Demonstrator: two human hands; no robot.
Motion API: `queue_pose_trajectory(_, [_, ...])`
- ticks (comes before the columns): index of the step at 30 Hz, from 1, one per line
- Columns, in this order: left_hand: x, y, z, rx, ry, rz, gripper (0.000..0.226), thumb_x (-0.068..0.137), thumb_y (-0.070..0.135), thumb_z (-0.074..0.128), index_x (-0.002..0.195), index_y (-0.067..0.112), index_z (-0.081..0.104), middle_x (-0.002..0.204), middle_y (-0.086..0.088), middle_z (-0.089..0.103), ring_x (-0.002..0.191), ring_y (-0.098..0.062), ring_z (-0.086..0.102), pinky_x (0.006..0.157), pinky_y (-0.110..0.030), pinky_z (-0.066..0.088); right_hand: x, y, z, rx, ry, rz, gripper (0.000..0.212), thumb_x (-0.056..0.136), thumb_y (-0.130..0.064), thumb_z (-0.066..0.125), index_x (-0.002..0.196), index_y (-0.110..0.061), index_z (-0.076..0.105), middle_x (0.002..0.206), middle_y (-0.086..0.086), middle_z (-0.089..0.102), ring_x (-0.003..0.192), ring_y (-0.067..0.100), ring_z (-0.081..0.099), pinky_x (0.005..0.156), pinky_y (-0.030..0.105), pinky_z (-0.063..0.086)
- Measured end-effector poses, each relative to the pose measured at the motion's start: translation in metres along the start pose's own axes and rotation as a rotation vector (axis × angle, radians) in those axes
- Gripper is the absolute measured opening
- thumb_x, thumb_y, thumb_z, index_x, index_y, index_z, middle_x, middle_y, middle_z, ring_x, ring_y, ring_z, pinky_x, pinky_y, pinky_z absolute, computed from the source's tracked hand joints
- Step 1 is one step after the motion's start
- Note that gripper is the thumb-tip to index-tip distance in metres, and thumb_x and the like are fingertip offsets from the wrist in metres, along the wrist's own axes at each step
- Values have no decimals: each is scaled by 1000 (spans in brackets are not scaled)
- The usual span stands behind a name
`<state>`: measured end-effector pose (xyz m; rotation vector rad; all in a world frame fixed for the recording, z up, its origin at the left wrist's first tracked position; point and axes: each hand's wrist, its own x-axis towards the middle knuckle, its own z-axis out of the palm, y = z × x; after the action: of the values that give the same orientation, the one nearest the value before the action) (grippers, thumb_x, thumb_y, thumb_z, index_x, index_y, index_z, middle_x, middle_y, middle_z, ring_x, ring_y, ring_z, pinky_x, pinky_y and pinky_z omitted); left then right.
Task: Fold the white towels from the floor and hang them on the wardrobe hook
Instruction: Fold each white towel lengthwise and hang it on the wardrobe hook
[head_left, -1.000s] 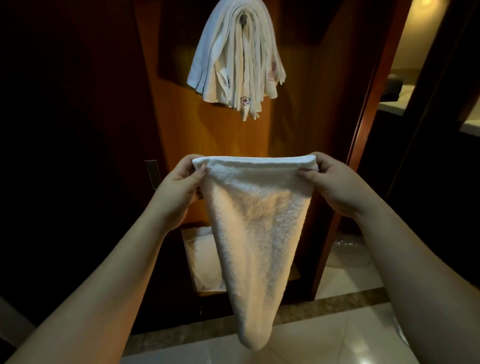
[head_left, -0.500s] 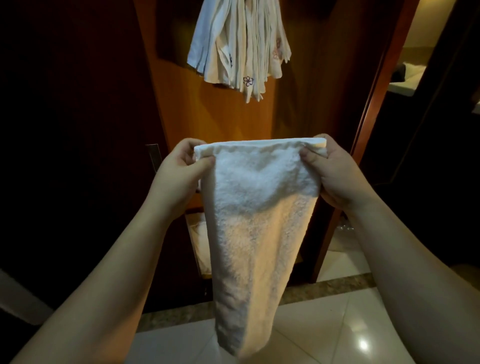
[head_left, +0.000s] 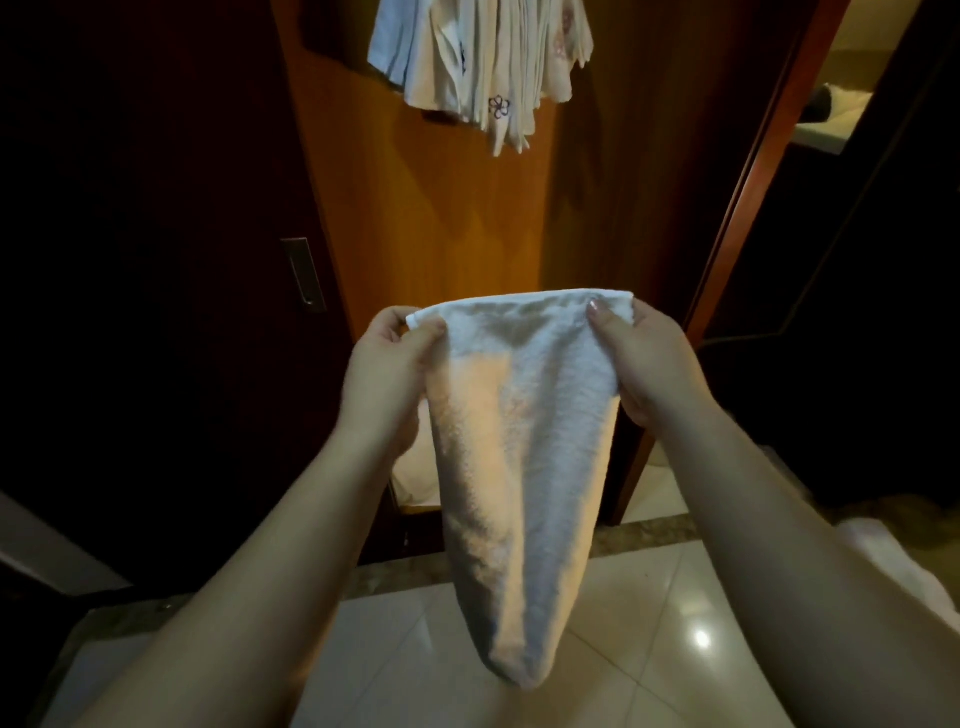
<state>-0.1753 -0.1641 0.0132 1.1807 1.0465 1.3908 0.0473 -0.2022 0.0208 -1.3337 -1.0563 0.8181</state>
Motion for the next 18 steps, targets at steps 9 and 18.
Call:
queue_pose_trajectory(9, [-67,-33,46,86,130,42,11,96,39,62,102,30,62,89,13,72,82,-8,71,70,-30,59,-62,32,41,20,248,80,22,102,-48,50,109,-37,67,99,-17,73,93,2,69,88,37,58])
queue_pose_trajectory(18, [-87,-14,54,73,3,114,5,99,25,63,104,25,61,91,16,74,81,-3,72,63,-16,55,-79,15,52,71,135,-12,30,103,-46,50,123,-30,67,102,-14,76,92,0,72,72,20,58])
